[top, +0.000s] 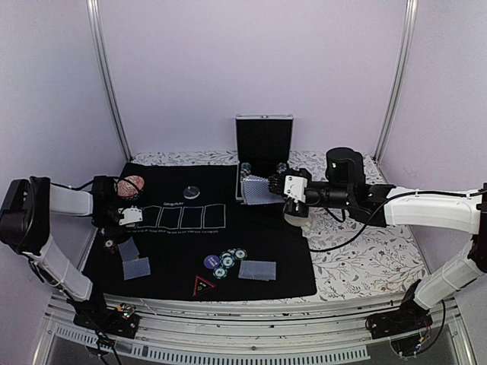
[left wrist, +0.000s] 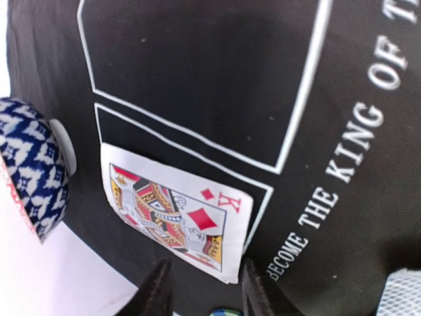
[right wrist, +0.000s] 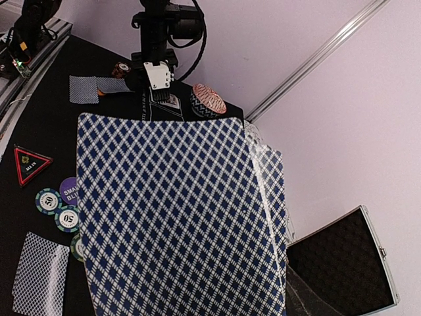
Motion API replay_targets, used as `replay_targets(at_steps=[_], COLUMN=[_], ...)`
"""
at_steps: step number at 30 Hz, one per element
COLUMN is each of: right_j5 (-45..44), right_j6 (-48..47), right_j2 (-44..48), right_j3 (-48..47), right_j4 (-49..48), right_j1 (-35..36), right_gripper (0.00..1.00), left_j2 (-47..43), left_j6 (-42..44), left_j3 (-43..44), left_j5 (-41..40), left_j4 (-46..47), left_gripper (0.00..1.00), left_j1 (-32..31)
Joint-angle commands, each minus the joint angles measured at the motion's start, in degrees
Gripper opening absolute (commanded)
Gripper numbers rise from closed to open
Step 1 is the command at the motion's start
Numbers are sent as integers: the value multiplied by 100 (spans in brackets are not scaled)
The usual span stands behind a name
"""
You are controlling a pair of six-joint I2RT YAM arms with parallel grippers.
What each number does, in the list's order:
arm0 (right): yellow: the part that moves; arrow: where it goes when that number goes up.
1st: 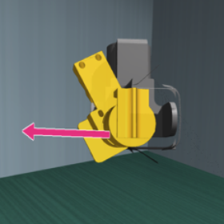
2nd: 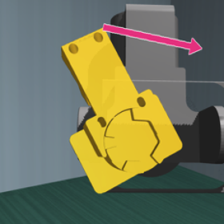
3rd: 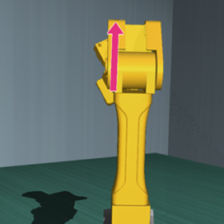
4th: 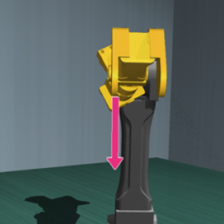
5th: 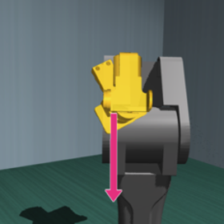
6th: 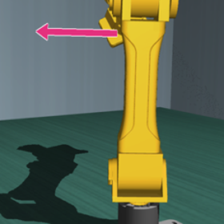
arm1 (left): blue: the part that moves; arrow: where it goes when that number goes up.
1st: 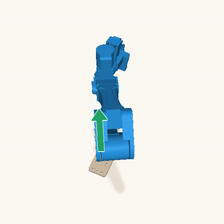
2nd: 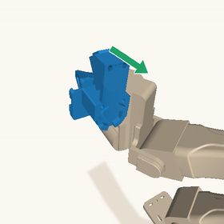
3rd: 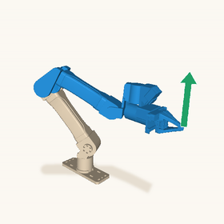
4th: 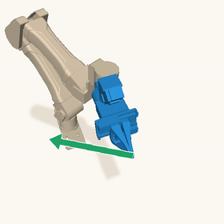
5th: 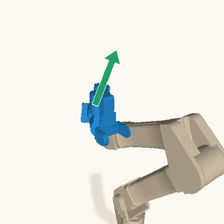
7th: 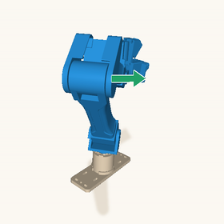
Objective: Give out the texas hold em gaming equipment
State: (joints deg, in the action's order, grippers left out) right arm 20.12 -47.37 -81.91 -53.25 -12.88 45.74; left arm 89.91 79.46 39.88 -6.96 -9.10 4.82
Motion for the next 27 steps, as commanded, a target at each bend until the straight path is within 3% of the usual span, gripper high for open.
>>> replay_targets(at_steps=[1,8,13,16,19,20,27], right_j5=[79,72,86,93,64,61,-433], right_j6=[79,88,103,140,219,262,585], right_j2=[197,303,366,347,279,253,-39], right_j3=[17,11,-44,-117,-215,-246,-524], right_j4=[-14,4,46,109,183,189,137], right_j1=[-29,-30,-24,-28,-18,-20,123], right_gripper=[55,55,55,55,54,54,53], left_j2=[-104,-737,-1736,-2347,-2665,-2685,-2363], left_j6=[-18,-175,-1053,-1824,-2933,-3267,-5811], left_j3=[52,61,723,1078,1459,1607,2598], left_j5=[-55,-25,1267,2312,2748,2763,2931], left_j4=[-500,-816,-1661,-1761,-1652,-1629,-1018], left_gripper=[39,39,44,59,94,98,98], left_j1=[72,-112,-381,-560,-992,-1212,-2506])
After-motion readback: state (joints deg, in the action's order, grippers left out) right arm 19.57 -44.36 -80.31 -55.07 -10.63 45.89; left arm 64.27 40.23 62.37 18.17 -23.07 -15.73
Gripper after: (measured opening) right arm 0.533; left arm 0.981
